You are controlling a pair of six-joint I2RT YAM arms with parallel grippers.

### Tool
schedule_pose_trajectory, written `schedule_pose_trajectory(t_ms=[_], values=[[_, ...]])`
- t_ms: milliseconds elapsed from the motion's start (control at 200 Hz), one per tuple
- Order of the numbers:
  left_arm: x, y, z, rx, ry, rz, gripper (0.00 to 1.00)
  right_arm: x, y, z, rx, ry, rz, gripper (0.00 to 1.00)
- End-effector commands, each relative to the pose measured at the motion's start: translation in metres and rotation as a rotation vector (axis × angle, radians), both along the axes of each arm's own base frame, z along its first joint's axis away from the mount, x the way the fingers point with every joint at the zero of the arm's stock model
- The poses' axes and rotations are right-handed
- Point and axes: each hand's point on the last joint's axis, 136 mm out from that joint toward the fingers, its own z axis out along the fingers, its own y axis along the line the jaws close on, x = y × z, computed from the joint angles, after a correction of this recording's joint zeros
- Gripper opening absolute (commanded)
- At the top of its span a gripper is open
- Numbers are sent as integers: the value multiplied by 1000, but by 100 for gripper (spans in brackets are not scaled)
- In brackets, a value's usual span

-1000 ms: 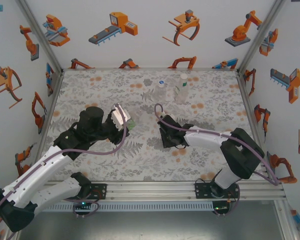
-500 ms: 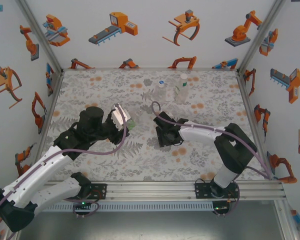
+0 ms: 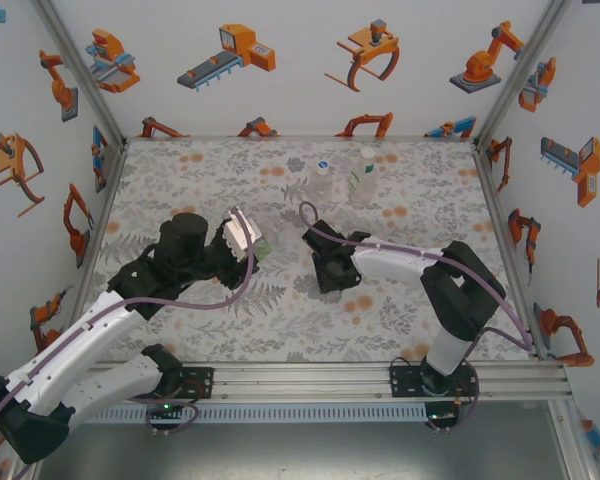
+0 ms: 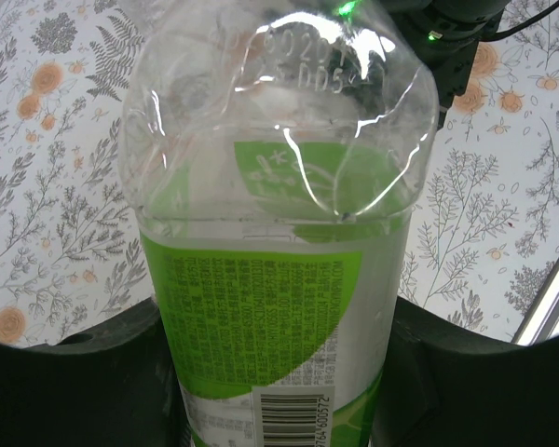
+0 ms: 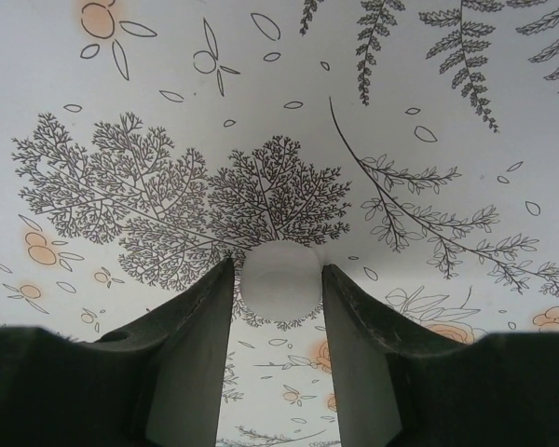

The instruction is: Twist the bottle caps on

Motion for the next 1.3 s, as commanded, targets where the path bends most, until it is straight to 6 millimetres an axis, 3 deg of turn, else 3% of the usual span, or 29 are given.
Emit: schedule_pose_trajectory(t_ms=[0,185,396,571,806,911,1041,1161,1297], values=[[-1,-3,12,-25,-6,-17,0,-7,-10,-8,-55,48,-12,41],[-2,-4,11,-23,-1,-26,0,-8,-10,-5,-50,45,-10,34],[-10,-9,5,-14,7,-92,0,-4,-6,21,-1,-10,8,24],[-22,-16,1,-15,18,-177,0,-6,9,67,130,-76,108,13],[-41,-27,-1,-37,38,-307,0,-22,28,163,378,-333,373,9],[-52,-31,-2,-42,32,-371,0,-40,34,206,503,-498,539,4],[-66,-32,-4,-32,-12,-449,0,-85,37,249,639,-673,834,1],[-71,-32,-9,0,-34,-466,0,-123,30,278,670,-810,1075,0],[-94,-34,-17,23,-70,-597,0,-147,23,305,676,-924,1232,0]])
